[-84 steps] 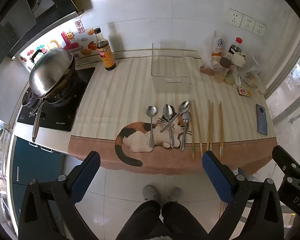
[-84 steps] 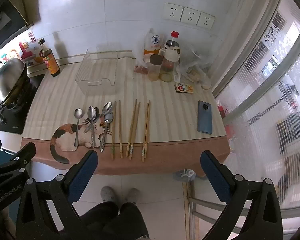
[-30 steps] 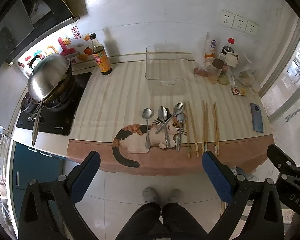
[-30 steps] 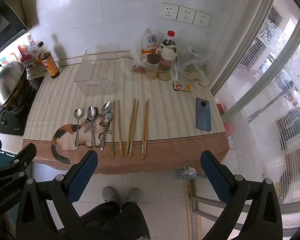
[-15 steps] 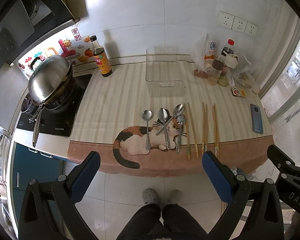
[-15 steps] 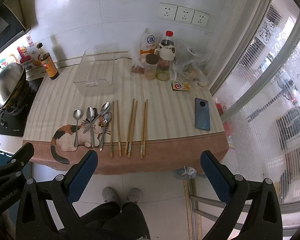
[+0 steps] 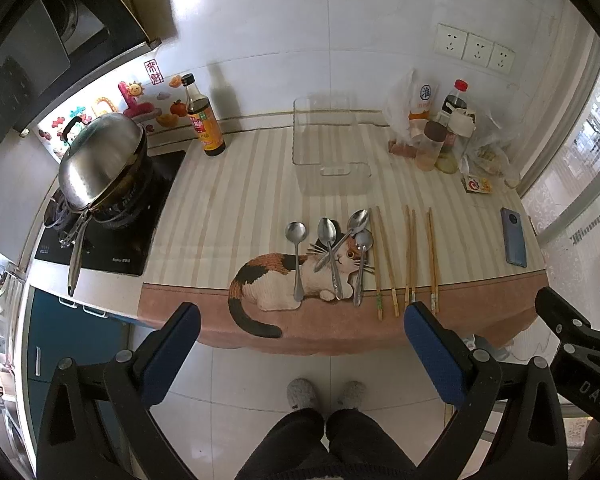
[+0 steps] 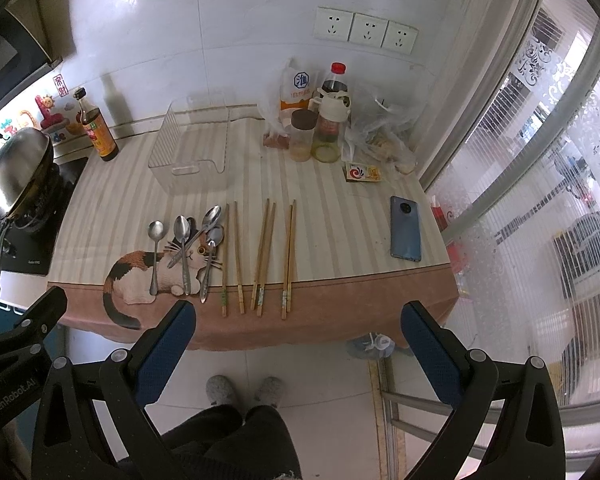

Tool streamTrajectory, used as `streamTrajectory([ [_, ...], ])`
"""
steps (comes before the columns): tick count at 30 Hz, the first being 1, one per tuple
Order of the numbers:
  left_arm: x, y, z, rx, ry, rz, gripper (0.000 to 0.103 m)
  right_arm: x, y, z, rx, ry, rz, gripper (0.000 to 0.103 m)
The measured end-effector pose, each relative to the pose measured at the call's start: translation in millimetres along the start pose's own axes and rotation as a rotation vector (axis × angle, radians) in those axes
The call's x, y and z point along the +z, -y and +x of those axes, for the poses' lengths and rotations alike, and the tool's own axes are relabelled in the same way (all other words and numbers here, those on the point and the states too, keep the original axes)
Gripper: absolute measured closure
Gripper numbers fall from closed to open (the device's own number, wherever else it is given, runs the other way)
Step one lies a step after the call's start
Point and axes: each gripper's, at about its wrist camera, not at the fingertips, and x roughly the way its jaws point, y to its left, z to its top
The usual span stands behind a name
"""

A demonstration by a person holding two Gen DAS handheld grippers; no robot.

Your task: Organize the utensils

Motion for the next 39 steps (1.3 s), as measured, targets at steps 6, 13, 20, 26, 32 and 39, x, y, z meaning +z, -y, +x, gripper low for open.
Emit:
streamTrajectory([
  [6, 0, 0, 0, 0.0, 0.0, 0.001, 0.0, 0, 0, -1, 0.002, 0.0, 0.0, 0.0],
  [13, 1, 1, 2, -0.001, 0.0, -0.018, 0.0, 2, -1, 0, 0.007, 0.0, -0.008, 0.0],
  [20, 18, -3, 30, 0.082, 0.105, -0.025, 0.0, 10, 4, 18, 0.045, 0.028, 0.011, 0.0],
  [26, 27, -26, 91, 0.195, 0.058, -0.057, 0.0, 19, 10, 70, 0.098, 0.037, 0.042, 0.001],
  [32, 27, -53, 181, 0.173, -0.136, -0.121, 0.0, 22, 5, 158, 0.148, -0.098, 0.109, 0.039],
  [39, 24, -58, 284, 0.028, -0.36, -0.105, 0.024, 11, -6, 249, 0.134, -0.265, 0.196, 0.054],
])
